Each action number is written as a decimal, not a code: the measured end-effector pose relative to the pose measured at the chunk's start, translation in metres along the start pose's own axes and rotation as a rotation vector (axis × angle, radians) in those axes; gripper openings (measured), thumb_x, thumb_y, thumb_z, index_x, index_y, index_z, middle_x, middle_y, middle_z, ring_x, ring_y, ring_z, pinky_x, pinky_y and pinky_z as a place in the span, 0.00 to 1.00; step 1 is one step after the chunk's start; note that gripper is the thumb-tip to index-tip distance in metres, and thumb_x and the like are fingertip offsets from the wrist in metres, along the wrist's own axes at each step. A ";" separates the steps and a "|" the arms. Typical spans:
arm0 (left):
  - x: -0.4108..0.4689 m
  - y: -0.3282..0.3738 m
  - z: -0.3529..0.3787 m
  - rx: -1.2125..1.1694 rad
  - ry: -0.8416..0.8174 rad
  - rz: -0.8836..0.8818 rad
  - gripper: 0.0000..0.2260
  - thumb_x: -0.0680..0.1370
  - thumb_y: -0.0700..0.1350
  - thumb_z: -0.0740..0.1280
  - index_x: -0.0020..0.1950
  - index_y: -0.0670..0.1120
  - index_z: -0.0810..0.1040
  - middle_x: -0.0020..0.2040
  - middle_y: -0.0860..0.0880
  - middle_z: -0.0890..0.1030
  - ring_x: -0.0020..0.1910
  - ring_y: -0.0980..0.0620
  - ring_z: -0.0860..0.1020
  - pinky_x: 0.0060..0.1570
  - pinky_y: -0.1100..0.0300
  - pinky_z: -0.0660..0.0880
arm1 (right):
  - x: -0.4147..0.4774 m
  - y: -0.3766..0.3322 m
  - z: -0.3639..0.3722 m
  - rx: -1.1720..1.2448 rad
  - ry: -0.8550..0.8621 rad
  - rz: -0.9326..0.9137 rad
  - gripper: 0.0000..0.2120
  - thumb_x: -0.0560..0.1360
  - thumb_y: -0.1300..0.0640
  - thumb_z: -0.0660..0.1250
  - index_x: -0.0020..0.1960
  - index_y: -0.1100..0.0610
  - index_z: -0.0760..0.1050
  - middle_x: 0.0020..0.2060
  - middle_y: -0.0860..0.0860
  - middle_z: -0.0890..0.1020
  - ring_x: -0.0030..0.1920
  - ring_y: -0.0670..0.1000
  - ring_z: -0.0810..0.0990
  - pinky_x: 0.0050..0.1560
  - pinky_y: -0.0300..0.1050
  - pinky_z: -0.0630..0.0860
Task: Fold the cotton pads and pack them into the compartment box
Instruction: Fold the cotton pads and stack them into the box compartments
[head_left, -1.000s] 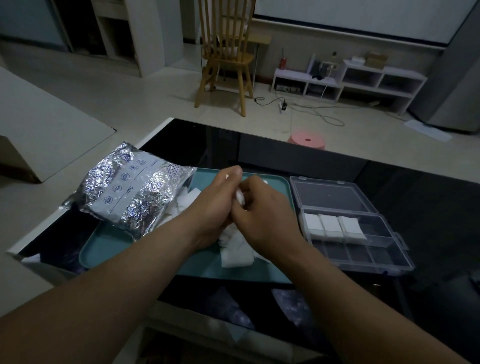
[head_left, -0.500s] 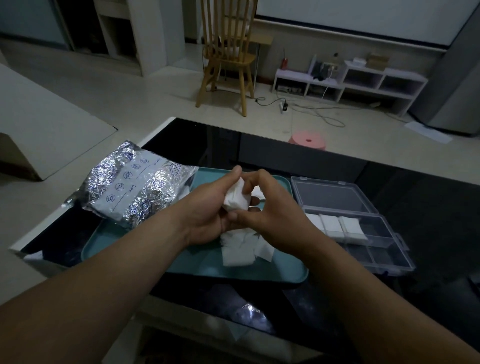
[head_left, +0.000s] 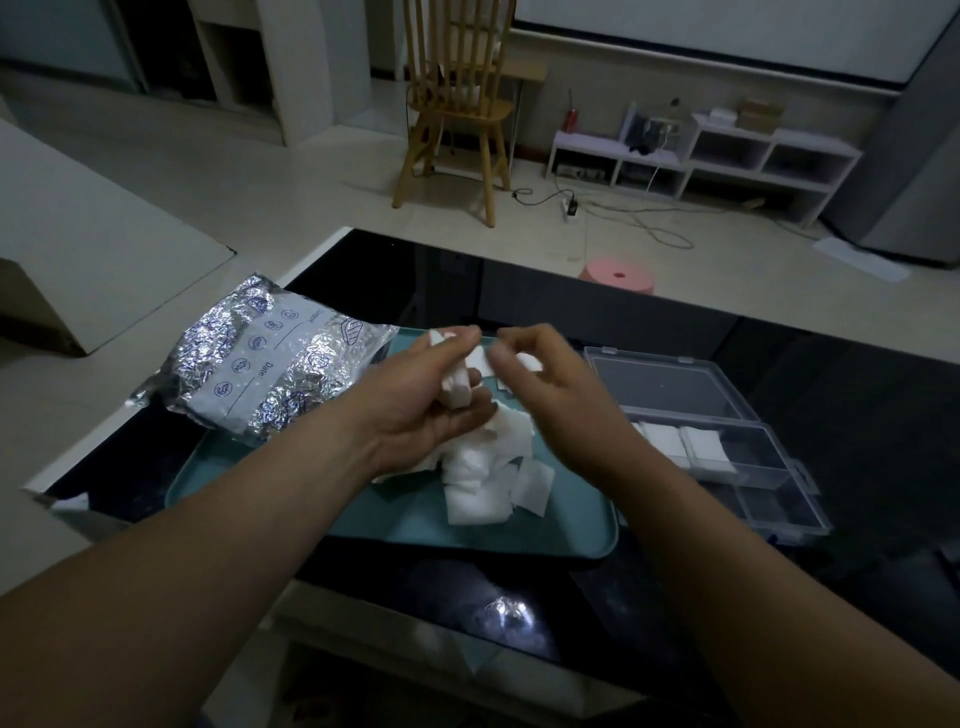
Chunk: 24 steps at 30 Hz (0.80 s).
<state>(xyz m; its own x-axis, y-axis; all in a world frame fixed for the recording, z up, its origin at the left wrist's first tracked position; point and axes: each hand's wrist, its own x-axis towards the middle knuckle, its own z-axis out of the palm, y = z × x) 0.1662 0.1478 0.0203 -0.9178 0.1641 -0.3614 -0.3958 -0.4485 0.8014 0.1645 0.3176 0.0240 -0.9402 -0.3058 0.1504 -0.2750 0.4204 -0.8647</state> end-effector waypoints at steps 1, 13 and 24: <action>0.000 0.003 -0.002 -0.022 0.035 0.017 0.14 0.82 0.48 0.69 0.67 0.46 0.78 0.51 0.42 0.80 0.40 0.50 0.80 0.34 0.60 0.81 | 0.002 0.000 -0.003 0.002 0.070 0.056 0.13 0.83 0.40 0.62 0.55 0.49 0.75 0.52 0.44 0.80 0.51 0.41 0.79 0.51 0.42 0.74; -0.005 0.010 -0.020 -0.072 0.221 0.073 0.04 0.82 0.42 0.68 0.52 0.49 0.74 0.37 0.47 0.76 0.28 0.55 0.70 0.20 0.67 0.62 | -0.010 0.036 -0.007 -0.637 -0.098 0.079 0.21 0.76 0.53 0.74 0.68 0.47 0.74 0.63 0.46 0.77 0.62 0.50 0.76 0.64 0.52 0.76; 0.010 0.024 -0.038 -0.056 0.314 0.124 0.04 0.81 0.43 0.68 0.55 0.48 0.76 0.37 0.49 0.76 0.26 0.56 0.69 0.19 0.67 0.60 | 0.010 0.042 0.017 -0.601 -0.077 -0.002 0.19 0.80 0.44 0.66 0.69 0.48 0.73 0.64 0.46 0.77 0.64 0.50 0.75 0.67 0.58 0.73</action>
<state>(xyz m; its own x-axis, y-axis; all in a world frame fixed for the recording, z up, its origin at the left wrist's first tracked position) 0.1489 0.1056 0.0176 -0.9011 -0.1692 -0.3992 -0.2718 -0.4969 0.8242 0.1469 0.3172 -0.0186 -0.9284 -0.3587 0.0971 -0.3634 0.8219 -0.4388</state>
